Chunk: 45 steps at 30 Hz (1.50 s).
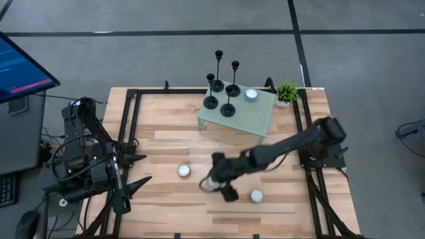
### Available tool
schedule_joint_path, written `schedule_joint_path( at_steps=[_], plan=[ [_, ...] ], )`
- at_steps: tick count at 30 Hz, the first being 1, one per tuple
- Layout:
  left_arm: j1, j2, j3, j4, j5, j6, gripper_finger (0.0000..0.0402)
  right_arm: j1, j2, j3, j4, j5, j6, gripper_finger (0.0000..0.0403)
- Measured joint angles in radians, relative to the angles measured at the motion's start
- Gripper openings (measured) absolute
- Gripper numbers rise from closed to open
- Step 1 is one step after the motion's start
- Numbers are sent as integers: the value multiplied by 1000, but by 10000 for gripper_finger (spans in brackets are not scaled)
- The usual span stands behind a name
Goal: Pick & Place candle stick holders
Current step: Put the blue scented candle on the shelf
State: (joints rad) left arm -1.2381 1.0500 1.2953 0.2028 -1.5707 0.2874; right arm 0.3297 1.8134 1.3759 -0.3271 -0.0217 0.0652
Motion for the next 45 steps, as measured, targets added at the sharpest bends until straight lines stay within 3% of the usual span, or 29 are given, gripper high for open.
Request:
schedule_joint_path(
  at_steps=[9,20,26,30,37,45],
  plan=[
    [0,0,0,0,0,0,287,-203,-288,-23,-397,121,-23,287],
    [0,0,0,0,0,0,287,-504,-448,-23,-562,147,-42,287],
    [0,0,0,0,0,0,287,-614,-433,-28,-541,128,-41,287],
    [0,0,0,0,0,15,287,-643,-463,-132,-437,106,9,288],
    [0,0,0,0,0,23,287,-653,-566,-315,-195,105,126,288],
    [0,0,0,-1,0,23,287,-612,-545,-421,-118,143,218,288]
  ],
)
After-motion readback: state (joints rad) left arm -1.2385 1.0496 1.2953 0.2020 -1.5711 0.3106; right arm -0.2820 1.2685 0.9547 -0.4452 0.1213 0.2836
